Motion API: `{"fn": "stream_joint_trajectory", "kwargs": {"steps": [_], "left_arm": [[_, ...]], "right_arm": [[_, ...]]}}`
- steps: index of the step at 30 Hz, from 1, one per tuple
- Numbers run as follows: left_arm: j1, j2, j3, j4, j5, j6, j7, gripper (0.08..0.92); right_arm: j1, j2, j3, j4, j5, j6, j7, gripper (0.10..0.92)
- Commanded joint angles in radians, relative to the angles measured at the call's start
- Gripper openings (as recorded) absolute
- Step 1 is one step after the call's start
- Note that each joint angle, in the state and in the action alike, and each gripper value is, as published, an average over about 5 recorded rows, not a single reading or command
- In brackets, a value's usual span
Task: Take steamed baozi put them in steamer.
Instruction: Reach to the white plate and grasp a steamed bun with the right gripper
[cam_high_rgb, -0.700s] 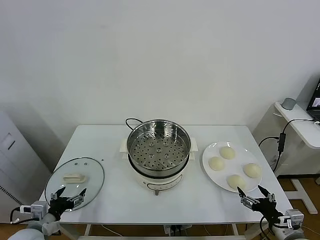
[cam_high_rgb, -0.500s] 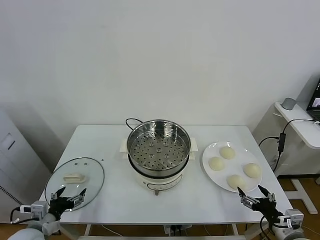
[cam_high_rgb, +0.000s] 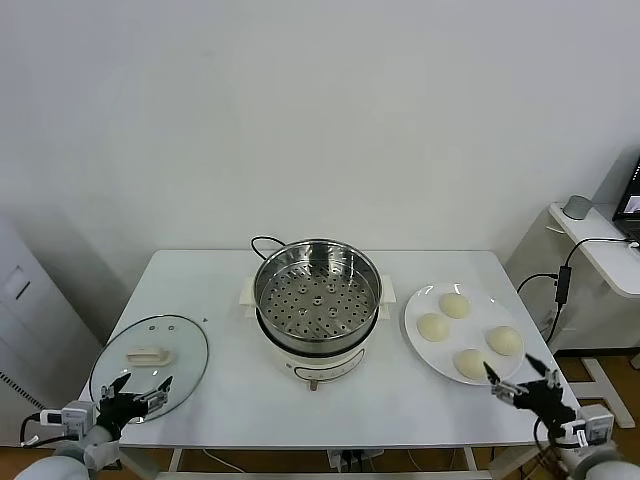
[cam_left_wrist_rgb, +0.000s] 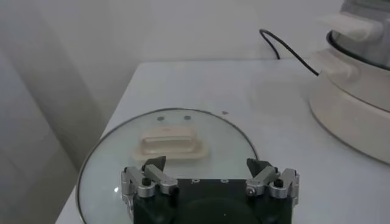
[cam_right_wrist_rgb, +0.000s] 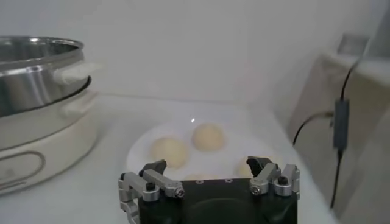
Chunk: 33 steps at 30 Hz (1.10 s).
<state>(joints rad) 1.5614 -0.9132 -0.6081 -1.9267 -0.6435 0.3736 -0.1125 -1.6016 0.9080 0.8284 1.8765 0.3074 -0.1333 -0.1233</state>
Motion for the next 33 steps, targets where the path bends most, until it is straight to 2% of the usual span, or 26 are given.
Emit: {"fn": "stream_joint_trajectory", "kwargs": {"steps": [1,5,9,12,18,23,33], "left_arm": [[-0.012,-0.001,0.01,0.003,0.01,0.003,0.0,0.823],[-0.022,-0.006,0.017,0.008,0.021,0.006,0.0,0.823],[-0.021,-0.006,0.018,0.007,0.026,0.006,0.001,0.823],[-0.021,-0.007,0.019,0.009,0.033,0.006,0.001,0.823],[-0.022,-0.016,0.019,0.002,0.044,0.009,0.001,0.823],[-0.024,-0.014,0.024,0.001,0.048,0.013,0.001,0.823],[-0.029,-0.016,0.029,-0.003,0.057,0.025,0.0,0.823]], "right_arm": [[0.172,-0.104,-0.039,-0.144,-0.523,0.136,-0.029,0.823],[0.306,-0.152,-0.123,-0.229,-0.652,0.178,-0.068,0.823],[0.44,-0.207,-0.186,-0.296,-0.77,0.217,-0.218,0.823],[0.526,-0.257,-0.251,-0.346,-0.795,0.222,-0.306,0.823],[0.724,-0.333,-0.455,-0.449,-0.747,0.188,-0.454,0.823],[0.941,-0.38,-0.685,-0.564,-0.693,0.224,-0.593,0.823],[1.553,-0.351,-1.346,-0.842,-0.421,0.269,-0.893,0.823]]}}
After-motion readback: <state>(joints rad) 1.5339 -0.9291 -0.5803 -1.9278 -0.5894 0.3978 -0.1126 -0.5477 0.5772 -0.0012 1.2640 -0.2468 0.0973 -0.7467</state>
